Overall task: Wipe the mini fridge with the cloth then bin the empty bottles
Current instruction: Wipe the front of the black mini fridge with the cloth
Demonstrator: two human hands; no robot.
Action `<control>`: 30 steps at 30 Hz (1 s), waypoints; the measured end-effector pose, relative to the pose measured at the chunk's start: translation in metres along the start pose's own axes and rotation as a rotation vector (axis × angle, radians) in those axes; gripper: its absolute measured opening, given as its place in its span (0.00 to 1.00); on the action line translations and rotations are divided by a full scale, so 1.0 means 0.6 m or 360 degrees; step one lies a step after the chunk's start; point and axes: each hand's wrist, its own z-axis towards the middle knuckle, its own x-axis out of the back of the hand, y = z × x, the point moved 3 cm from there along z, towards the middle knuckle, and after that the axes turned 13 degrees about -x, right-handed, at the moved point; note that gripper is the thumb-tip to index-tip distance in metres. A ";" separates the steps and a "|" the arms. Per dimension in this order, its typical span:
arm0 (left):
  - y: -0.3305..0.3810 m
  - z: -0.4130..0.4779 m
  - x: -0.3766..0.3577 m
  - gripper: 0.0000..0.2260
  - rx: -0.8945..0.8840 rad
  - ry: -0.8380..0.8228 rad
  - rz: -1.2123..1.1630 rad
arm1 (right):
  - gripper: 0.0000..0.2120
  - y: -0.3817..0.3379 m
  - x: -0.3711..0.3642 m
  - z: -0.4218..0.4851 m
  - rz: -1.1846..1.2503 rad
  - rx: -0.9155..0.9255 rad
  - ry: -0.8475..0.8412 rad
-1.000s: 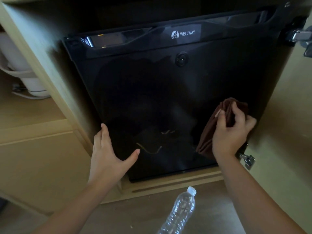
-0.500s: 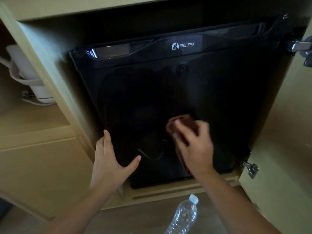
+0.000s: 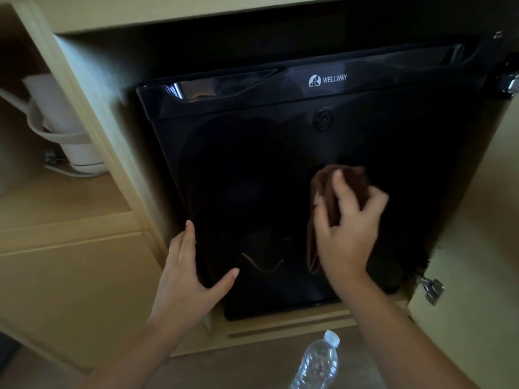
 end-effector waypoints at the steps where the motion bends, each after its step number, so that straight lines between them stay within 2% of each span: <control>1: 0.000 -0.001 0.001 0.47 -0.0008 0.0006 -0.0020 | 0.21 -0.003 -0.012 -0.021 -0.0060 0.0112 -0.0068; 5: 0.002 -0.001 0.001 0.45 -0.0018 0.0042 -0.0030 | 0.20 -0.002 -0.041 -0.084 -0.0181 0.0486 -0.0347; 8: 0.007 0.000 0.000 0.45 -0.0020 0.0061 -0.0041 | 0.21 0.008 -0.030 -0.072 -0.0082 0.0488 -0.0526; 13: 0.009 -0.001 0.000 0.47 -0.0012 0.0048 -0.0060 | 0.17 0.030 0.035 0.029 0.0124 -0.0020 -0.0118; 18: -0.003 -0.011 0.004 0.47 0.0008 -0.0049 -0.0152 | 0.17 0.027 0.019 -0.006 0.0087 0.0019 -0.0106; 21: -0.010 -0.025 0.014 0.46 0.0014 -0.0053 -0.0214 | 0.18 0.023 -0.036 -0.095 0.0041 0.0137 -0.0306; 24: -0.015 -0.041 0.029 0.39 -0.0038 -0.0004 -0.0254 | 0.22 0.016 -0.090 -0.194 -0.0142 0.0442 -0.0668; 26: -0.019 -0.048 0.040 0.36 -0.0093 0.0022 -0.0227 | 0.24 0.018 -0.105 -0.229 -0.0156 0.0495 -0.0826; 30: -0.032 -0.058 0.055 0.37 -0.0129 0.0032 -0.0230 | 0.18 0.016 -0.092 -0.207 -0.0124 0.0534 -0.0847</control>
